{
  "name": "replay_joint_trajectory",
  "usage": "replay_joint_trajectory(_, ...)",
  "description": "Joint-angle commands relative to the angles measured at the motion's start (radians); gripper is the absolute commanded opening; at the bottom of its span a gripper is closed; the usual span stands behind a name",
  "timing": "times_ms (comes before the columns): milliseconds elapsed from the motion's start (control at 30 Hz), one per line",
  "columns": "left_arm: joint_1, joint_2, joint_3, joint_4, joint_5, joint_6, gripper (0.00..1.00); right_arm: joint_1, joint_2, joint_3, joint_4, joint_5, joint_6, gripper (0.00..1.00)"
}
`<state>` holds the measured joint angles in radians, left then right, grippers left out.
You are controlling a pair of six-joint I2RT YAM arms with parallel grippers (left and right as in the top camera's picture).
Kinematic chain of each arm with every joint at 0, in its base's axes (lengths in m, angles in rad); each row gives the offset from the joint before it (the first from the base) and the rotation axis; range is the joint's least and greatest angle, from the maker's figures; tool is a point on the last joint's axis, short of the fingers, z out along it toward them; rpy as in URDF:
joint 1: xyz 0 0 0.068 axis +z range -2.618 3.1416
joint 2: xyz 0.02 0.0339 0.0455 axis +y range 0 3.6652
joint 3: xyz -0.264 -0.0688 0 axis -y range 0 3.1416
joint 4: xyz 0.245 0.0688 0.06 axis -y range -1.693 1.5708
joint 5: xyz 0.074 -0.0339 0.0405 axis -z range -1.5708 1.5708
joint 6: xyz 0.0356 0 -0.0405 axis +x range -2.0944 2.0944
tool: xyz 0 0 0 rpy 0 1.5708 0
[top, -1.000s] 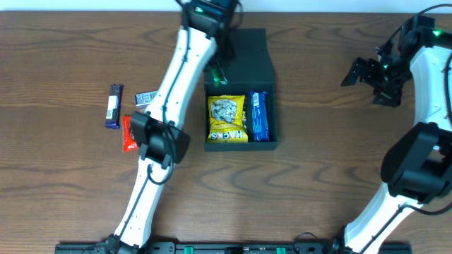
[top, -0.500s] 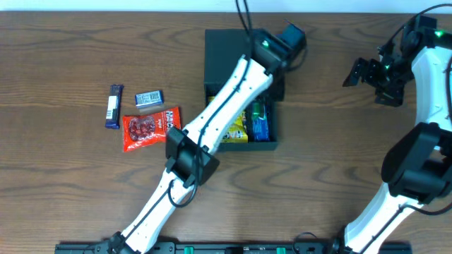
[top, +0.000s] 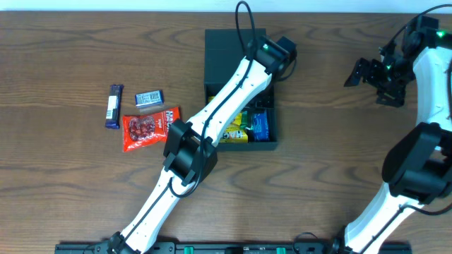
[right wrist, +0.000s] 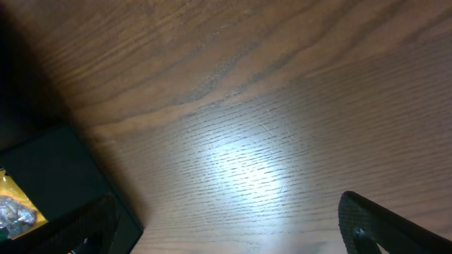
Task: Pack container
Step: 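Lower the bar upright between yellow bag and blue bar, release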
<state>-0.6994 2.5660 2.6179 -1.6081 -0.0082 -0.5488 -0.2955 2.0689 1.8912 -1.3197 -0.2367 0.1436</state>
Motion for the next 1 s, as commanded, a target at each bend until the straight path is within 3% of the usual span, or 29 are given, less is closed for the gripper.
replay_joint_trajectory(0, 0.006, 0.006, -0.037, 0.005, -0.017, 0.011, 0.06, -0.007, 0.003, 0.018, -0.001, 0.001, -0.018, 0.99)
replay_joint_trajectory(567, 0.007, 0.006, -0.21, 0.195, 0.039, 0.043, 0.06, -0.007, 0.003, 0.018, 0.0, 0.001, -0.018, 0.99)
replay_joint_trajectory(967, 0.006, 0.006, -0.221, 0.248, 0.114, 0.103, 0.06, -0.006, 0.003, 0.018, -0.001, 0.001, -0.018, 0.99)
